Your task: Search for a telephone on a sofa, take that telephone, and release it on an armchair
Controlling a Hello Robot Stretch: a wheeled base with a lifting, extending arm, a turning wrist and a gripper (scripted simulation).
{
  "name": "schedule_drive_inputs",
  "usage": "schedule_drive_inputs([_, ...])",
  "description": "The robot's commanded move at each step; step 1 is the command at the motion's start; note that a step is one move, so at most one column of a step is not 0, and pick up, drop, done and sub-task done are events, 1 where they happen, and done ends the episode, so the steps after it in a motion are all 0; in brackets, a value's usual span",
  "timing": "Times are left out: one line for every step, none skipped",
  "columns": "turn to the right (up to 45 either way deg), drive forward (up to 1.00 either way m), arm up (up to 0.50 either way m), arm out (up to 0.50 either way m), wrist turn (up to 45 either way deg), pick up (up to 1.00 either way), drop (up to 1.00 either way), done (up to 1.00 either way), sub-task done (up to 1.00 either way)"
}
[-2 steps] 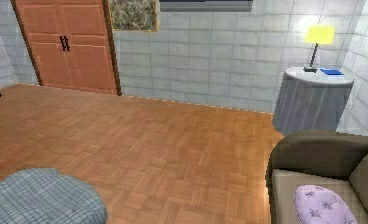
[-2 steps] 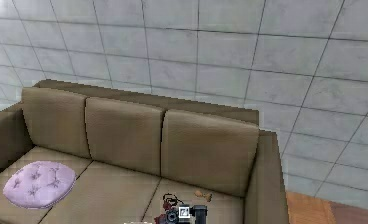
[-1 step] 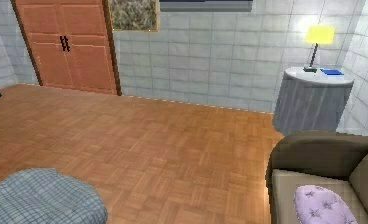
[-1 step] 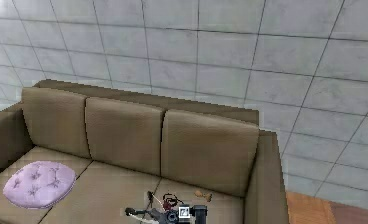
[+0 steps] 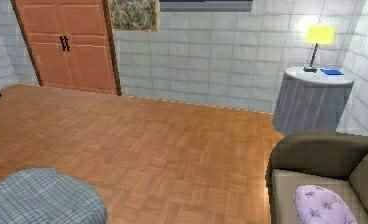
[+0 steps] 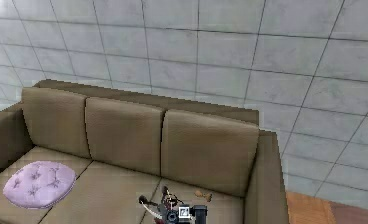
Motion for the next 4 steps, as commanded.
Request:
schedule_drive_inputs([0.0,0.00,-0.30,0.00,0.0,0.00,0.00,0.00,0.00])
schedule_drive_inputs([0.0,0.00,0.00,0.00,0.0,1.00,0.00,0.00,0.00])
schedule_drive_inputs([0.0,0.00,0.10,0.00,0.0,0.00,0.00,0.00,0.00])
schedule_drive_inputs([0.0,0.00,0.50,0.00,0.0,0.00,0.00,0.00,0.00])
